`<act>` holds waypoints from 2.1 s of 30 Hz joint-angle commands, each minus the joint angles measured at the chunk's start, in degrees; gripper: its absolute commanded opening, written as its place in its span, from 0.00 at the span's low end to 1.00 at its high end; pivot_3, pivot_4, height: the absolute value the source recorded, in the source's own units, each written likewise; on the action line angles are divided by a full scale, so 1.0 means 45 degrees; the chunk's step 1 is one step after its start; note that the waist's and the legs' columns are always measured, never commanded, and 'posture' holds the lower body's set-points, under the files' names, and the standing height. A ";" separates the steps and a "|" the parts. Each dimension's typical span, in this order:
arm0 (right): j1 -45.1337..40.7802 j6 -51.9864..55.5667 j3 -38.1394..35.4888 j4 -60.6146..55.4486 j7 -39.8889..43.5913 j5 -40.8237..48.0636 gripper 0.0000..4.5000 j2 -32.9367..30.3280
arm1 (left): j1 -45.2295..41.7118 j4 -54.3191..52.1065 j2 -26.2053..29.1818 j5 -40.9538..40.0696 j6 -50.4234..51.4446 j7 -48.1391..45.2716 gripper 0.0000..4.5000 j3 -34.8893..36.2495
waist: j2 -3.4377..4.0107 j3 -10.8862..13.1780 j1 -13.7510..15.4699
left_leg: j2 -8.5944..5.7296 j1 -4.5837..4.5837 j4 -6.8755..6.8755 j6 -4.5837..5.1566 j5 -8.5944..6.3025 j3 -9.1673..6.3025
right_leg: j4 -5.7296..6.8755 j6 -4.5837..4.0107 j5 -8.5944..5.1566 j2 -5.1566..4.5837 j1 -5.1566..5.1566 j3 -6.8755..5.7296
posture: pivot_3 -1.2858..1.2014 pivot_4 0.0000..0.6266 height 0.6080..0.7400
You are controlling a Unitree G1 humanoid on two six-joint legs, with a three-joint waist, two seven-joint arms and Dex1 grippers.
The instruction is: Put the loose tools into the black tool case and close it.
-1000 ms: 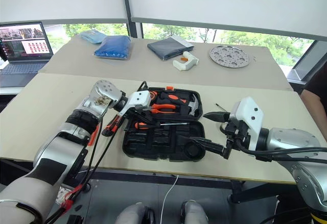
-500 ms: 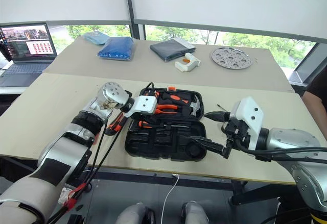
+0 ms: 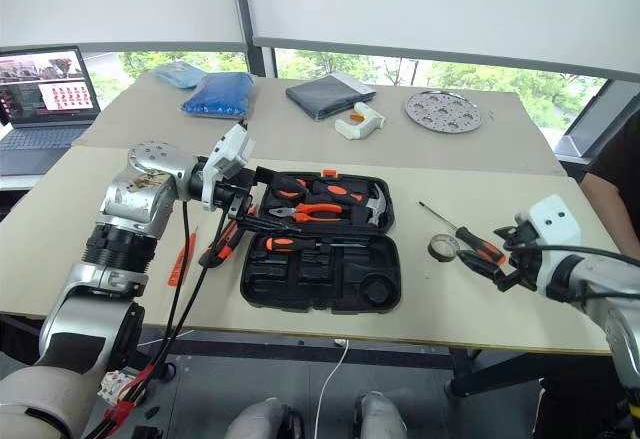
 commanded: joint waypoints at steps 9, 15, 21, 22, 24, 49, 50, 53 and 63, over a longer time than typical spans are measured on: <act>-0.5866 -0.0368 0.5150 0.6960 0.2597 -0.4107 1.00 -0.0227 | 0.1351 -0.3481 0.1072 -0.1268 0.1449 0.0722 0.99 0.0065 | 0.0081 0.0007 -0.0202 | -0.0001 0.0020 -0.0057 -0.0039 0.0027 0.0023 | -0.0002 -0.0042 -0.0003 0.0020 -0.0009 0.0001 | 0.52 0.24 0.84; -0.7616 -0.1009 0.5638 0.9618 0.4240 -0.4544 0.69 0.0274 | 0.1627 -0.3813 0.1406 -0.1554 0.1680 0.1185 1.00 0.0149 | 0.0087 0.0011 -0.0165 | -0.0003 0.0024 -0.0067 -0.0045 0.0028 0.0034 | -0.0010 -0.0030 -0.0011 0.0008 -0.0003 -0.0006 | 0.52 0.24 0.84; -0.8364 -0.2080 0.4815 0.9600 0.4805 -0.4273 0.27 0.0307 | 0.1939 -0.3788 0.2174 -0.1726 0.1725 0.1250 1.00 0.0330 | 0.0112 0.0025 -0.0218 | -0.0002 0.0033 -0.0093 -0.0075 0.0046 0.0038 | -0.0009 -0.0037 -0.0011 0.0011 -0.0008 -0.0002 | 0.52 0.24 0.84; -0.8512 -0.2160 0.4724 0.8864 0.5213 -0.4053 0.22 0.0369 | 0.2004 -0.3699 0.2384 -0.1720 0.1679 0.1205 1.00 0.0374 | 0.0136 0.0040 -0.0222 | -0.0002 0.0029 -0.0094 -0.0079 0.0048 0.0038 | -0.0007 -0.0037 -0.0011 0.0012 -0.0013 -0.0003 | 0.52 0.24 0.84; -0.8739 -0.2030 0.4902 0.7236 0.6029 -0.3839 0.22 0.0536 | 0.2147 -0.3519 0.2817 -0.1666 0.1543 0.1071 1.00 0.0394 | 0.0184 0.0068 -0.0298 | -0.0001 0.0032 -0.0095 -0.0085 0.0052 0.0042 | -0.0002 -0.0040 -0.0009 0.0012 -0.0021 0.0009 | 0.52 0.24 0.84; -0.8438 -0.3860 0.8970 0.2200 0.7893 -0.6378 0.33 0.2526 | 0.2915 -0.3684 0.4314 -0.1638 0.1219 0.0842 1.00 0.0398 | 0.0189 0.0080 -0.0205 | -0.0008 -0.0032 -0.0073 -0.0136 0.0081 0.0059 | 0.0181 -0.0113 -0.0063 0.0019 -0.0156 0.0006 | 0.52 0.24 0.84; -0.8448 -0.3740 0.8919 0.2187 0.7876 -0.6335 0.44 0.2607 | 0.2905 -0.3680 0.4299 -0.1647 0.1213 0.0871 1.00 0.0390 | 0.0189 0.0080 -0.0205 | -0.0008 -0.0031 -0.0072 -0.0137 0.0082 0.0060 | 0.0183 -0.0113 -0.0063 0.0018 -0.0156 0.0009 | 0.52 0.24 0.84; -0.8497 -0.3018 0.8660 0.1838 0.7923 -0.5964 0.64 0.2870 | 0.2875 -0.3646 0.4269 -0.1660 0.1175 0.0932 1.00 0.0382 | 0.0189 0.0079 -0.0204 | -0.0008 -0.0030 -0.0071 -0.0137 0.0082 0.0061 | 0.0184 -0.0114 -0.0063 0.0017 -0.0156 0.0010 | 0.52 0.24 0.84; -0.8848 -0.0555 0.7510 0.1285 0.7149 -0.4700 0.77 0.4133 | 0.2740 -0.3406 0.4148 -0.1576 0.0952 0.1017 1.00 0.0286 | 0.0188 0.0079 -0.0199 | -0.0007 -0.0030 -0.0074 -0.0136 0.0082 0.0061 | 0.0191 -0.0132 -0.0065 0.0020 -0.0156 0.0006 | 0.52 0.24 0.84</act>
